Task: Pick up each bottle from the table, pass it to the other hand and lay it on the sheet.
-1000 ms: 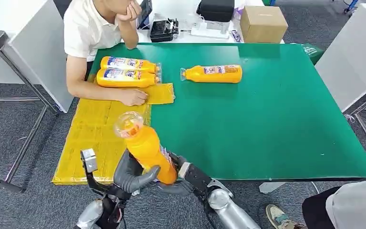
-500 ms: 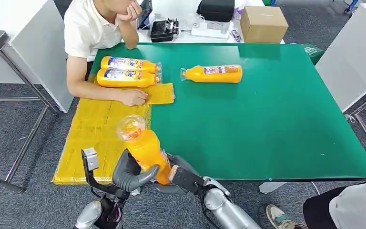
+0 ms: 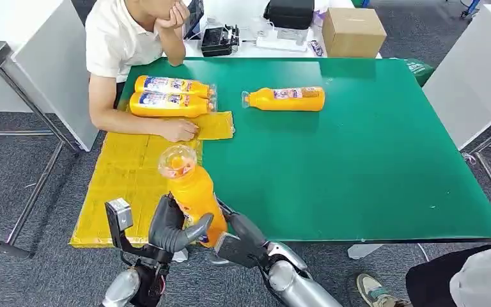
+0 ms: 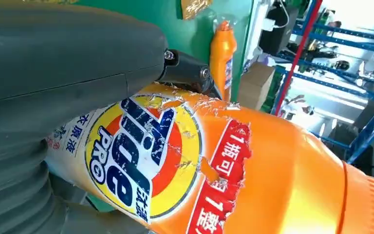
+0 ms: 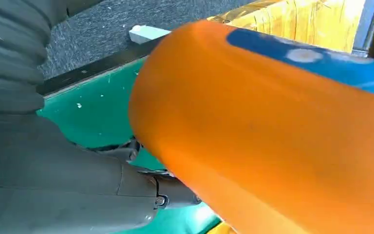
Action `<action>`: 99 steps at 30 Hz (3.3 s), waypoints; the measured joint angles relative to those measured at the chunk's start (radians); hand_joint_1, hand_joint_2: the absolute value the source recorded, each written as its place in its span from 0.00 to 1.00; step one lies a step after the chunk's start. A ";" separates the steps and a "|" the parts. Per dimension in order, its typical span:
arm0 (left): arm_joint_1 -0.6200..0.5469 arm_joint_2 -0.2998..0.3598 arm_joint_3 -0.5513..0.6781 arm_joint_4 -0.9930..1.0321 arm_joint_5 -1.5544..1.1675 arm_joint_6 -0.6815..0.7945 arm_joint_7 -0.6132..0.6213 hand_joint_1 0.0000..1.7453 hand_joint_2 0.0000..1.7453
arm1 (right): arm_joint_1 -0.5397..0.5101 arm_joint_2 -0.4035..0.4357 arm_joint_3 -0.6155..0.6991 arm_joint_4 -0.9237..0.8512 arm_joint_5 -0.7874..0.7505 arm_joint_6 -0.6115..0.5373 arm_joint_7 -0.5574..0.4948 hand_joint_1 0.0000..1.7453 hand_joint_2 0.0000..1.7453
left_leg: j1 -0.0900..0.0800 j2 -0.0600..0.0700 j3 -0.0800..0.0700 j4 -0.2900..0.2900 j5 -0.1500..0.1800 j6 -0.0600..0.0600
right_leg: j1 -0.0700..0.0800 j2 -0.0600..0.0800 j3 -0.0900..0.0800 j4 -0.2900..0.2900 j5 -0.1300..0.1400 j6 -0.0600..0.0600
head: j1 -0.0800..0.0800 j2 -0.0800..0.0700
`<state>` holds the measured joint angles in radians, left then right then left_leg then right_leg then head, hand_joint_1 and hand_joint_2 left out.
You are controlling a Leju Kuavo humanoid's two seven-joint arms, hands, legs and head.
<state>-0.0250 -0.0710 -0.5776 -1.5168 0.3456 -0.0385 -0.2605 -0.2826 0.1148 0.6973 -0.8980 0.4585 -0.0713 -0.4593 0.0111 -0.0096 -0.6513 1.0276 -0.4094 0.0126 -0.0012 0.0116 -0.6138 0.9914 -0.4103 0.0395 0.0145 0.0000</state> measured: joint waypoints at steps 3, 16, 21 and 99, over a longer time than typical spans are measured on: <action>0.001 0.000 0.000 -0.003 0.000 0.000 0.000 1.00 1.00 | 0.002 0.000 0.000 -0.001 0.000 0.000 0.000 0.00 1.00 | 0.000 0.000 0.000 0.000 0.000 0.000 | 0.000 0.000 0.000 0.000 0.000 0.000 | 0.000 0.000; -0.022 -0.010 0.062 -0.078 -0.841 0.524 -0.005 1.00 1.00 | 0.077 -0.041 -0.006 -0.167 0.260 -0.214 0.090 0.00 1.00 | 0.000 0.000 0.000 0.000 0.000 0.000 | 0.000 0.000 0.000 0.000 0.000 0.000 | 0.000 0.000; -0.057 0.001 0.105 -0.095 -1.148 0.466 0.175 1.00 1.00 | 0.130 -0.052 -0.052 -0.223 0.239 -0.184 0.048 0.00 1.00 | 0.000 0.000 0.000 0.000 0.000 0.000 | 0.000 0.000 0.000 0.000 0.000 0.000 | 0.000 0.000; -0.749 -0.094 0.269 1.141 -1.265 0.166 0.401 0.00 1.00 | 0.037 0.061 -0.009 -0.115 0.026 0.016 -0.107 0.00 1.00 | 0.000 0.000 0.003 0.000 0.003 0.000 | 0.000 0.000 0.003 0.001 0.002 0.001 | 0.000 0.000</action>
<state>-0.7742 -0.1652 -0.3086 -0.3761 -0.9198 0.1274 0.1404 -0.2453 0.1762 0.6886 -1.0128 0.4845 -0.0549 -0.5661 0.0111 -0.0093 -0.6485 1.0277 -0.4067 0.0122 -0.0012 0.0116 -0.6109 0.9921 -0.4085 0.0401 0.0145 0.0000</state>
